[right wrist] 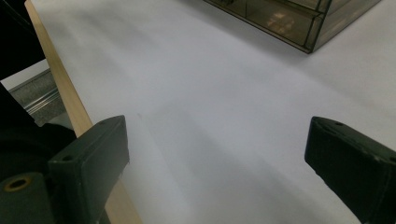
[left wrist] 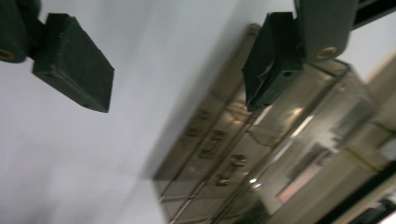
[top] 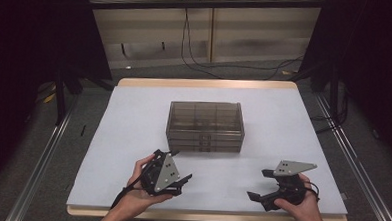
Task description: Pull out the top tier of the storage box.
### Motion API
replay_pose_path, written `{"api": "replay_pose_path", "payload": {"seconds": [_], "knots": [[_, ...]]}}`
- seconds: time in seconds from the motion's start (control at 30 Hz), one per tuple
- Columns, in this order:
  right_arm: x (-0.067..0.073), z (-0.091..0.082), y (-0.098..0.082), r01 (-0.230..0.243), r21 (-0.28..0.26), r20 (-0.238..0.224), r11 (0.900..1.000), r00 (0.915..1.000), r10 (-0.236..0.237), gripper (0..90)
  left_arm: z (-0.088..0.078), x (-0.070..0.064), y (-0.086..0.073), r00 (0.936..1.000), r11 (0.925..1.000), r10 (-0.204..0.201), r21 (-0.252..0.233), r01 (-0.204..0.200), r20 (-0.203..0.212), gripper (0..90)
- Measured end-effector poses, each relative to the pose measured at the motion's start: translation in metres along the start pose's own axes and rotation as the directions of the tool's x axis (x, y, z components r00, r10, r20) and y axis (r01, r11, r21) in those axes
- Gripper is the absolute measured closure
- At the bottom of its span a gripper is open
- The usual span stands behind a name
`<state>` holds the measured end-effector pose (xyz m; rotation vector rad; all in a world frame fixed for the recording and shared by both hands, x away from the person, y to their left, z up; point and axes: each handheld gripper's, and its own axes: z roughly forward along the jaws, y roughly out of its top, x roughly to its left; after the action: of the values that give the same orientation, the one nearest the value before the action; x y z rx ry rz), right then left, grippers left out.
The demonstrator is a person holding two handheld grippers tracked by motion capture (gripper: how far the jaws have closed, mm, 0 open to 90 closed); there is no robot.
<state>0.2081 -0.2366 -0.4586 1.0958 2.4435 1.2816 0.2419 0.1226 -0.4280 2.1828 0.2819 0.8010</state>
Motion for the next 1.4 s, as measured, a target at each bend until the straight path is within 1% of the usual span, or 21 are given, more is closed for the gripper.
{"api": "replay_pose_path", "payload": {"seconds": [0.07,0.23,0.33,0.47,0.57,0.6,0.77,0.8,0.83,0.87,0.9,0.93,0.97,1.0,1.07,1.1,1.13,1.17,1.23,1.33,1.4], "knots": [[0.0,0.0,0.0,-0.001,0.002,0.001,1.0,1.0,0.001,6.4,0.004,-0.002,0.002,0.9989,0.9994,0.033,0.016,-0.032,-0.032,27.2],[0.0,0.0,0.0,0.001,-0.001,-0.001,1.0,1.0,-0.001,6.4,0.009,-0.001,0.009,0.9968,0.9978,0.064,0.02,-0.064,-0.046,33.8],[0.0,0.0,0.0,0.0,0.001,-0.002,1.0,1.0,0.0,6.4,0.01,-0.003,0.011,0.9919,0.995,0.098,0.027,-0.096,-0.081,36.9],[0.0,0.0,0.0,0.001,0.001,0.0,1.0,1.0,-0.001,6.4,0.012,-0.005,0.015,0.9786,0.9862,0.165,0.037,-0.162,-0.123,41.1],[0.0,0.0,0.0,0.0,0.0,0.001,1.0,1.0,0.0,6.4,0.016,-0.007,0.016,0.9636,0.9758,0.219,0.026,-0.217,-0.154,44.9],[0.0,0.0,0.0,0.001,0.001,-0.001,1.0,1.0,-0.001,6.4,0.017,-0.007,0.016,0.9652,0.9767,0.214,0.024,-0.213,-0.15,45.9],[0.0,0.0,0.0,0.001,0.0,0.0,1.0,1.0,-0.001,6.4,0.021,-0.011,0.019,0.9418,0.9596,0.281,0.057,-0.275,-0.184,50.7],[0.0,0.0,0.0,0.0,-0.001,0.0,1.0,1.0,0.0,6.4,0.021,-0.011,0.021,0.9334,0.9527,0.304,0.055,-0.299,-0.191,51.5],[0.0,0.0,0.0,0.0,-0.001,0.0,1.0,1.0,0.0,6.4,0.021,-0.011,0.021,0.9334,0.9527,0.304,0.055,-0.299,-0.191,51.9],[0.0,-0.001,0.0,0.0,-0.001,0.0,1.0,1.0,0.0,6.4,0.023,-0.013,0.022,0.9216,0.9443,0.329,0.063,-0.323,-0.206,52.9],[0.0,-0.001,0.0,0.0,-0.002,0.0,1.0,1.0,0.0,6.4,0.024,-0.014,0.023,0.9261,0.9467,0.322,0.062,-0.316,-0.197,53.3],[0.0,-0.001,0.0,0.0,-0.001,0.0,1.0,1.0,0.0,6.4,0.024,-0.015,0.024,0.9232,0.9447,0.328,0.064,-0.322,-0.2,53.8],[0.0,-0.001,0.0,0.0,-0.001,-0.001,1.0,1.0,0.0,6.4,0.025,-0.015,0.025,0.9125,0.9361,0.351,0.065,-0.346,-0.21,54.3],[0.0,-0.001,0.0,-0.001,-0.002,-0.001,1.0,1.0,0.001,6.4,0.025,-0.015,0.026,0.9171,0.9383,0.346,0.066,-0.339,-0.199,54.6],[0.0,-0.001,0.0,-0.001,-0.001,-0.003,1.0,1.0,0.001,6.4,0.026,-0.015,0.028,0.9107,0.9367,0.35,0.071,-0.343,-0.219,56.2],[0.0,-0.001,0.0,0.0,0.0,-0.004,1.0,1.0,0.0,6.4,0.027,-0.015,0.029,0.8954,0.9252,0.379,0.072,-0.373,-0.234,56.9],[0.0,-0.001,0.0,-0.001,0.0,-0.004,1.0,1.0,0.001,6.4,0.028,-0.015,0.031,0.892,0.9212,0.389,0.078,-0.381,-0.231,57.2],[0.0,0.0,0.0,0.0,0.001,-0.005,1.0,1.0,0.0,6.4,0.028,-0.017,0.031,0.8954,0.9243,0.381,0.083,-0.372,-0.23,57.8],[0.0,0.0,0.0,0.0,0.0,-0.004,1.0,1.0,0.0,6.4,0.031,-0.018,0.033,0.8754,0.9088,0.417,0.087,-0.408,-0.245,59.0],[0.0,-0.001,0.0,0.0,0.001,-0.004,1.0,1.0,0.0,6.3,0.034,-0.021,0.035,0.8632,0.9011,0.433,0.106,-0.42,-0.259,61.3],[0.0,-0.001,0.0,0.0,0.001,-0.004,1.0,1.0,0.0,6.3,0.037,-0.024,0.036,0.8433,0.8859,0.463,0.116,-0.449,-0.273,62.3]]}}
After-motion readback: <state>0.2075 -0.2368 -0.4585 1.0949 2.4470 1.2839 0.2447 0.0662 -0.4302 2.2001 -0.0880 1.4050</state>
